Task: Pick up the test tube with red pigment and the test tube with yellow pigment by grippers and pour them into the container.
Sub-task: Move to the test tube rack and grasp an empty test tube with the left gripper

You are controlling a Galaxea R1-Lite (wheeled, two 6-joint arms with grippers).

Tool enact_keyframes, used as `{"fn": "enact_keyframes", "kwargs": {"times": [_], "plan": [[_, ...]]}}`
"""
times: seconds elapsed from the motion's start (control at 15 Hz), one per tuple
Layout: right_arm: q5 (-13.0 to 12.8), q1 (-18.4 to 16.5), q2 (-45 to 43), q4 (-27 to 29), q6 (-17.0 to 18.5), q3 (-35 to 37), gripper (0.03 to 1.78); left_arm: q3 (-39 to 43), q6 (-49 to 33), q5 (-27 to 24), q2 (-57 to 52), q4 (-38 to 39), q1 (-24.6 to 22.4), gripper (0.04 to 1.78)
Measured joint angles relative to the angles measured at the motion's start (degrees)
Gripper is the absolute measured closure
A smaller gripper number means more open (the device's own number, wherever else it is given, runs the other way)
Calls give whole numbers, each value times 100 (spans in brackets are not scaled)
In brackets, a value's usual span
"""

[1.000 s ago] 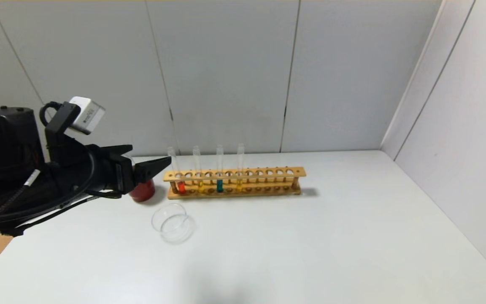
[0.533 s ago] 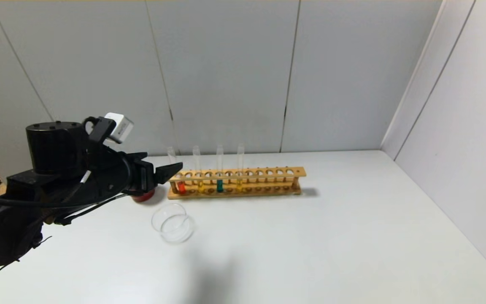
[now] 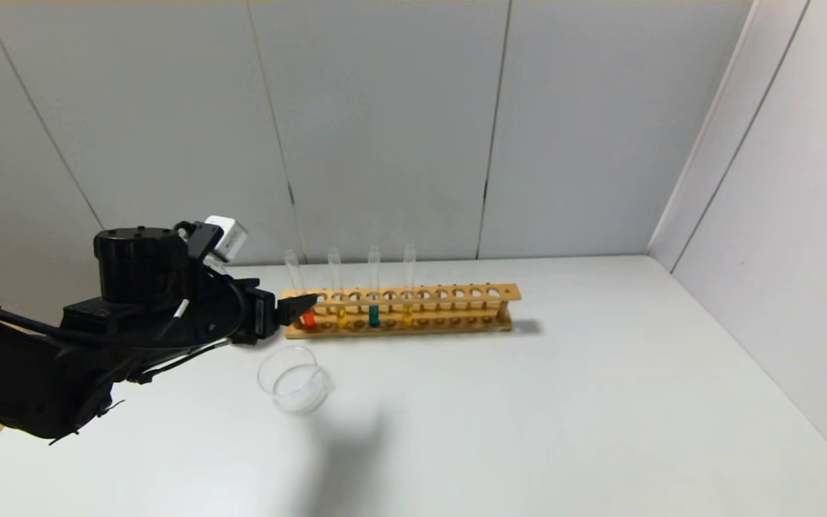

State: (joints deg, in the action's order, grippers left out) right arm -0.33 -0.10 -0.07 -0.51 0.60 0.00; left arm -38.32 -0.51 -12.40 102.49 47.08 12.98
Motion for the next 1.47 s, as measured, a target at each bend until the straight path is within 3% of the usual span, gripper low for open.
{"fn": "enact_keyframes", "kwargs": {"times": [0.2,1.47], "plan": [[0,0,0,0,0,0,6,-162,-6,-5,296,273,-37,7],[-2,2,0,0,0,0,6,-1240,-4,-9,1430,206,-233,7]]}}
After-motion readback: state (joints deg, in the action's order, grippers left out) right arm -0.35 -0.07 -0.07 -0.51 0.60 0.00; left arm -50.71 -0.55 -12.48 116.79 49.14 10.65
